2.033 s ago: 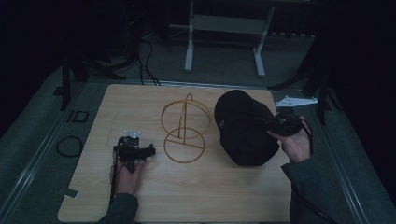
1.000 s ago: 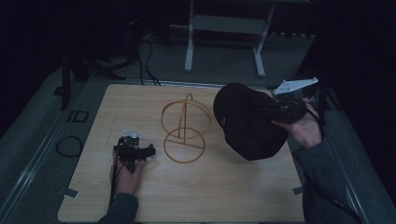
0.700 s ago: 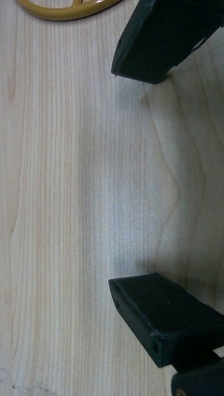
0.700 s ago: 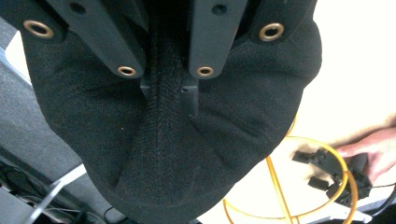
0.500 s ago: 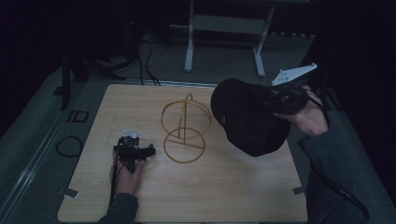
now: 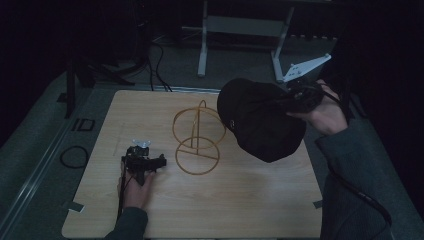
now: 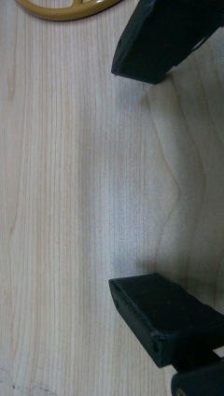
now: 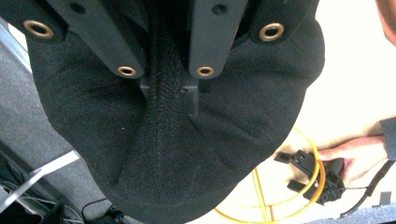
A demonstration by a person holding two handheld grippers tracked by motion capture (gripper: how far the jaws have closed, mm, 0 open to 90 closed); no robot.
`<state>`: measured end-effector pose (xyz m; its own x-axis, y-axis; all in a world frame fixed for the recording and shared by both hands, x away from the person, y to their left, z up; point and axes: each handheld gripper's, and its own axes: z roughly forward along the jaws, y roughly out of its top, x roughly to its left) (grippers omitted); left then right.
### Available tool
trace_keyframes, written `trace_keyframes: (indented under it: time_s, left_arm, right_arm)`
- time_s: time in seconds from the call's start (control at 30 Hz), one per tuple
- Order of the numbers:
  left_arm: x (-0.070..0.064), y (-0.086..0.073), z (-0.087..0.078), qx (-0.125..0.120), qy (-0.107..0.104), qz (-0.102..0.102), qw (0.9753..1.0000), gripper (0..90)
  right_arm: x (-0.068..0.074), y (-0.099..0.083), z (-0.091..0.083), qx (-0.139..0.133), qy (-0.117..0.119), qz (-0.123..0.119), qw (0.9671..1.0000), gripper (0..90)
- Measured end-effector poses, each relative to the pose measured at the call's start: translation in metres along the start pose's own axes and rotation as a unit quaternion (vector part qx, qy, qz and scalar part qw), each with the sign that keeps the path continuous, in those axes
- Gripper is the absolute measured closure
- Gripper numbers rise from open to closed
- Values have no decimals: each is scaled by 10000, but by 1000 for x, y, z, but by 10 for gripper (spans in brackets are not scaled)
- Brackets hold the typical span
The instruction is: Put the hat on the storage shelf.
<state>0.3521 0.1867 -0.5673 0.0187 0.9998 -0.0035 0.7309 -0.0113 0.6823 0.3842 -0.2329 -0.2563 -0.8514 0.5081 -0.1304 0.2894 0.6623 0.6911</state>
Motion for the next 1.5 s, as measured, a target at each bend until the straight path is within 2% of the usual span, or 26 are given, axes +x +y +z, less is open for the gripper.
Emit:
trace_keyframes:
  time_s: [0.43, 0.8, 1.2, 1.5]
  left_arm:
    - [0, 0, 0, 0, 0, 0, 10000, 12]
    - [0, 0, 0, 0, 1, 1, 10000, 12]
    - [0, 0, 0, 6, -1, 2, 10000, 12]
    - [0, 0, 0, 19, -4, 14, 10000, 12]
  right_arm:
    - [4, 22, -6, -161, 127, -155, 9997, 876]
    - [8, 39, -2, -319, 266, -220, 9989, 876]
    - [13, 61, 16, -355, 494, -285, 9977, 876]
    - [20, 78, 37, -385, 694, -260, 9965, 876]
